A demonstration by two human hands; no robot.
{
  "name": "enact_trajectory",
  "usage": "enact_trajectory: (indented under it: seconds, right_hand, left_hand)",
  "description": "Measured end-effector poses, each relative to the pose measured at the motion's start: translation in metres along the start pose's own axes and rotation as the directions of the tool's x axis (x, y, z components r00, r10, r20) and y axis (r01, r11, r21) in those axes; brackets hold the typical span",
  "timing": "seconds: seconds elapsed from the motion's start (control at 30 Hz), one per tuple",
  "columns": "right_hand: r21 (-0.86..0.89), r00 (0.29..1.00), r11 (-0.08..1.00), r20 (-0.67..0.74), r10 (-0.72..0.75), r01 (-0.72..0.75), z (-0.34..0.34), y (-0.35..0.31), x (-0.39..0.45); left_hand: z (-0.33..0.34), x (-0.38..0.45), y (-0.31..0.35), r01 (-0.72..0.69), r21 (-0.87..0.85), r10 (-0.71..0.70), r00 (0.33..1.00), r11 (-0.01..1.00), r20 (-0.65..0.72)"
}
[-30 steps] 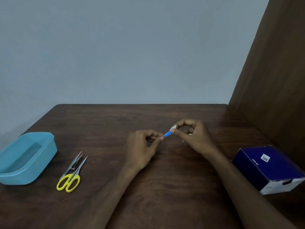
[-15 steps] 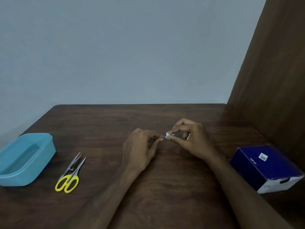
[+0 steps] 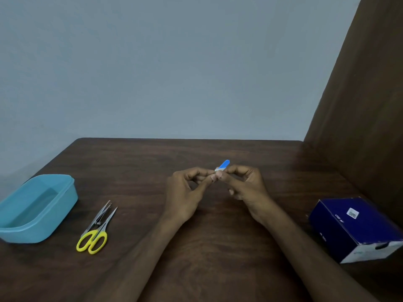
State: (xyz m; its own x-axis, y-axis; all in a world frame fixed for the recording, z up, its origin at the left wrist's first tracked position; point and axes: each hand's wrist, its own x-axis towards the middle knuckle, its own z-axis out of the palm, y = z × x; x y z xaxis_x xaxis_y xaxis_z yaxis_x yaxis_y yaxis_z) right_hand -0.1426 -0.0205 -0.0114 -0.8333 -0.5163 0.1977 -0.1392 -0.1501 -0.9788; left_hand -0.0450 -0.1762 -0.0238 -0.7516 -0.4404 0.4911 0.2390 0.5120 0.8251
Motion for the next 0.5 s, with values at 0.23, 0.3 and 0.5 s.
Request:
enact_trajectory:
  seconds: [0.23,0.3,0.5]
  right_hand:
    - [0.014,0.997,1.000,-0.080,-0.003,0.005,0.0038,-0.0026,-0.0001]
    - [0.023,0.998,1.000,-0.068,-0.014,0.016,0.0044,-0.0019,-0.0005]
    - [-0.078,0.999,0.996,0.013,0.048,-0.047,-0.0034,0.0002,0.0017]
  left_hand:
    - [0.0016,0.0000,-0.0035,0.025,-0.010,-0.024,0.999,1.000,0.047]
    - [0.0016,0.0005,-0.0044,0.027,-0.002,-0.027,0.998,1.000,0.052]
    - [0.0008,-0.0003,-0.0018,0.018,0.029,-0.020,0.997,0.999,0.073]
